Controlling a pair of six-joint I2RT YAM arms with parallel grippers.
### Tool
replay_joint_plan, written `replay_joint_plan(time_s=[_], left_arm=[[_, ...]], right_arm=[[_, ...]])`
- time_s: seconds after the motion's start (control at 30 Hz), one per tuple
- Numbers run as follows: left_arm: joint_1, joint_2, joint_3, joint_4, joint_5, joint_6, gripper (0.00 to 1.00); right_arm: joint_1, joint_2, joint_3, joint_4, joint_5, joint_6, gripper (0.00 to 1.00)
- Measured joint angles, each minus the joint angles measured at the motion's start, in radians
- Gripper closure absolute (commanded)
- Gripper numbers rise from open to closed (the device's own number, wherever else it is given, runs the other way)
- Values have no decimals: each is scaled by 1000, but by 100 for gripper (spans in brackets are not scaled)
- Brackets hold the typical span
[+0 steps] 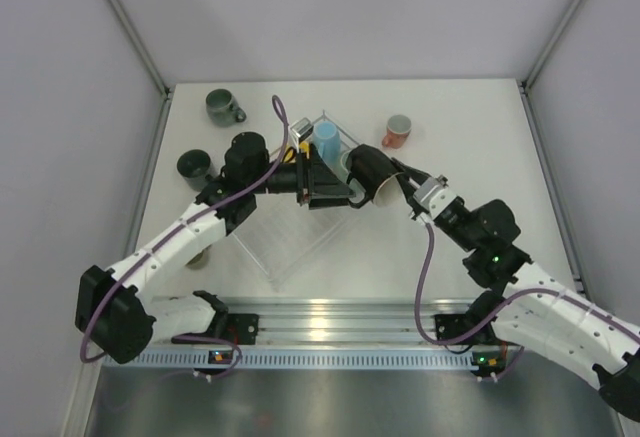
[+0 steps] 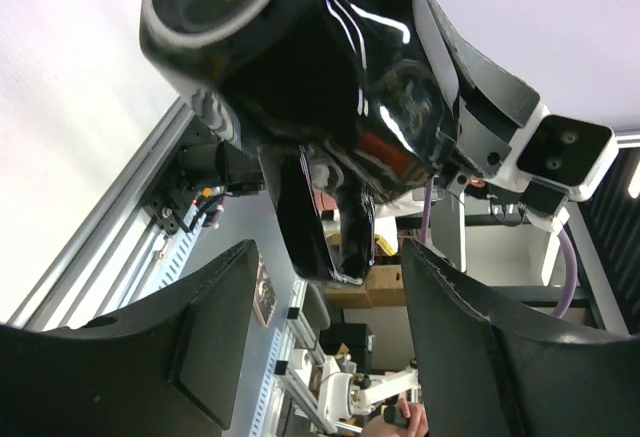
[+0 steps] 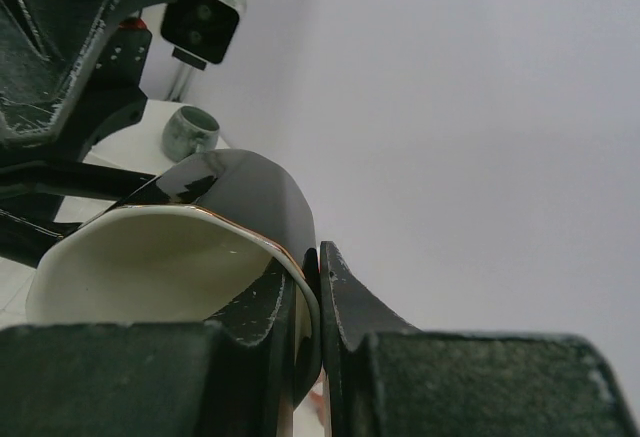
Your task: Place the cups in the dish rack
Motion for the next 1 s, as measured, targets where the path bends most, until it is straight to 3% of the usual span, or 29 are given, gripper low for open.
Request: replay_joint_plan(time_s=[0.23, 0.3, 0.47, 0.57, 0.6, 0.63, 1.0], left_arm=[[0, 13, -56, 114, 41, -101, 41], [0, 13, -61, 127, 47, -122, 47], [1, 19, -72, 162, 59, -156, 64], [6, 19, -76, 179, 66, -182, 82], [6, 19, -76, 176, 64, -199, 95], [7, 19, -76, 177, 64, -206, 100], [-5, 19, -86, 164, 32, -174, 100]], right_arm=[[87, 39, 0, 34, 27, -66, 100], [106, 50, 0, 41, 35, -80, 100], [127, 63, 0, 80, 57, -99, 100], [130, 66, -6, 111, 63, -107, 100], [132, 66, -7, 119, 63, -117, 100], [135, 66, -7, 123, 63, -126, 99], [150, 77, -28, 165, 80, -97, 72]])
